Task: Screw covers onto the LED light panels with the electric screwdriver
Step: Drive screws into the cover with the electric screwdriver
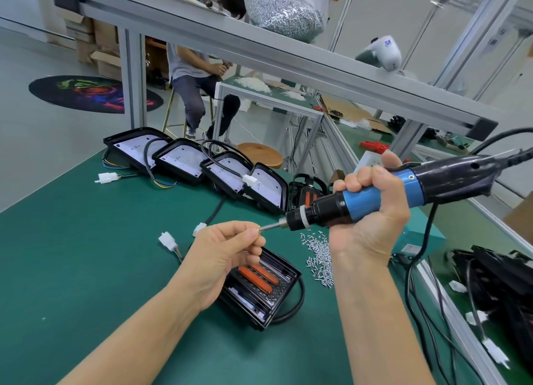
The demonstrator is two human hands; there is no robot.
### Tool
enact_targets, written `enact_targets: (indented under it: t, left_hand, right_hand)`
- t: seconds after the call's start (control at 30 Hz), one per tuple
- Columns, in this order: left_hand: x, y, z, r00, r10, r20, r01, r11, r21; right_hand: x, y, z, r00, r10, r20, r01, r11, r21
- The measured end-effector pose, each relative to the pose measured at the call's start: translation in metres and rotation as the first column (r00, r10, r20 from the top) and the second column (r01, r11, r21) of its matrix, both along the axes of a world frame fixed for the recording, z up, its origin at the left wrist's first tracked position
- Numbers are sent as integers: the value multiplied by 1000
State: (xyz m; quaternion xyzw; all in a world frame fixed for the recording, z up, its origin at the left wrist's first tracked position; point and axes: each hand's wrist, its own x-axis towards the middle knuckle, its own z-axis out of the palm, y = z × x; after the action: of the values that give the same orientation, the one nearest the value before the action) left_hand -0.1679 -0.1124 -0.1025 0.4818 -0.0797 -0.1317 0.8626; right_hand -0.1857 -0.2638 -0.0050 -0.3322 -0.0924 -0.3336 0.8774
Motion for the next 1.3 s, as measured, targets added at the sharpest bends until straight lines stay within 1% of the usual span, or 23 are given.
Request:
enact_targets:
  t: [0.13,0.33,0.43,0.5,0.57,0.63,0.77,0.87,1.0,1.07,1.1,1.13,1.17,1.2,1.23,1.27,1.3]
  left_hand:
    - [1,-3,-2,986,138,93,-140,990,20]
    - [3,-8,3,977,203,68,-198,978,-70]
    - [6,-8,4,977,213,26,-209,972,-104]
    - [8,-6,3,974,226,5,-224,969,-108]
    - [11,-1,1,967,255,-8,-255,962,-96]
    - [15,4,0,962,275,-9,-274,958,-83]
    - [17,7,-2,964,265,28,-263,963,-65]
    - [20,10,-4,963,266,44,-265,964,-38]
    - [25,19,-2,969,227,95,-235,968,89]
    - [28,28,-1,961,245,129,-263,952,153]
    - [31,35,-1,945,291,149,-316,930,190]
    - [34,43,-2,918,354,178,-391,886,250]
    - [36,52,-3,884,412,219,-466,812,352]
    - [38,61,-5,861,434,265,-508,705,496]
    - [38,70,-9,863,413,291,-495,576,651]
    - [37,76,-13,889,358,285,-431,449,783]
    - [35,79,-16,926,295,236,-334,349,876]
  right_hand:
    - [1,4,-3,999,-30,-18,31,998,50]
    - [5,7,-5,997,-80,-11,81,985,155]
    - [4,8,-10,999,-52,-5,52,989,141]
    - [2,5,-14,999,15,-46,-12,997,75]
    - [0,0,-16,984,134,-119,-134,991,4]
    - [-1,-2,-17,962,226,-154,-226,974,19]
    - [1,5,-22,972,174,-158,-153,979,133]
    - [1,8,-27,979,155,-131,-136,981,139]
    - [2,5,-30,980,159,-121,-140,979,150]
    - [3,2,-32,980,159,-122,-139,978,158]
    - [3,0,-34,980,156,-124,-137,979,153]
    - [4,-1,-36,980,153,-128,-134,980,146]
    - [4,-3,-37,980,146,-134,-128,982,138]
    - [4,-4,-39,981,137,-141,-119,985,128]
    - [4,-6,-40,981,125,-146,-108,987,115]
    - [4,-7,-42,982,113,-152,-98,990,102]
    - [5,-8,-43,982,103,-161,-90,992,90]
